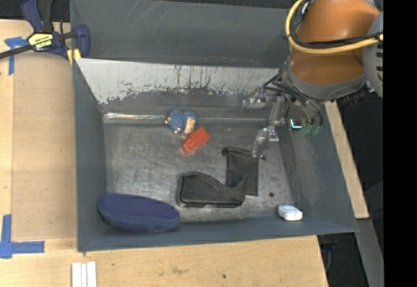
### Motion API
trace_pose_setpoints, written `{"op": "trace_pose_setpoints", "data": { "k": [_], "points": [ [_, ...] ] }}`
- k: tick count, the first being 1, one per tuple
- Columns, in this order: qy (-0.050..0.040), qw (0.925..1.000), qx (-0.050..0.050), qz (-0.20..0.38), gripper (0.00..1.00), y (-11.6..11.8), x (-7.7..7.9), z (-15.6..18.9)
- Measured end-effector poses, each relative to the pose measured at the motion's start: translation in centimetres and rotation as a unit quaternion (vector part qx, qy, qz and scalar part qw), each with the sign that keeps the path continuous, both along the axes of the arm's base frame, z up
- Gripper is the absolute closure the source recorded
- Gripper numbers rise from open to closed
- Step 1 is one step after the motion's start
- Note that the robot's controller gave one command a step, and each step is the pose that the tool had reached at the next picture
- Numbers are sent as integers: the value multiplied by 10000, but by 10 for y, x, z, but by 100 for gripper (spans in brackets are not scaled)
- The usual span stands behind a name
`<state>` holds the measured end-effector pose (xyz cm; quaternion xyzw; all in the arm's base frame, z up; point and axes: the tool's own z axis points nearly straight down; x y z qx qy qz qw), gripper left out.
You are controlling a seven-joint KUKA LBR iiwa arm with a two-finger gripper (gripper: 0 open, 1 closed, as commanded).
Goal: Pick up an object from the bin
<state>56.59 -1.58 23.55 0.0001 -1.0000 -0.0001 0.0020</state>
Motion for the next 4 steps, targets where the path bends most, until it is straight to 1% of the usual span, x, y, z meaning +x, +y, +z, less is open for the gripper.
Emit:
{"op": "trace_pose_setpoints", "data": {
  "k": [1,2,3,4],
  "points": [
    [-13,9985,0,-549,0,9,-35,-151],
    [-216,9978,26,-627,0,133,-68,-142],
    [-41,9980,-1,-627,100,132,-77,-147],
    [-70,9902,-1,1396,100,86,-30,16]
  ]
}}
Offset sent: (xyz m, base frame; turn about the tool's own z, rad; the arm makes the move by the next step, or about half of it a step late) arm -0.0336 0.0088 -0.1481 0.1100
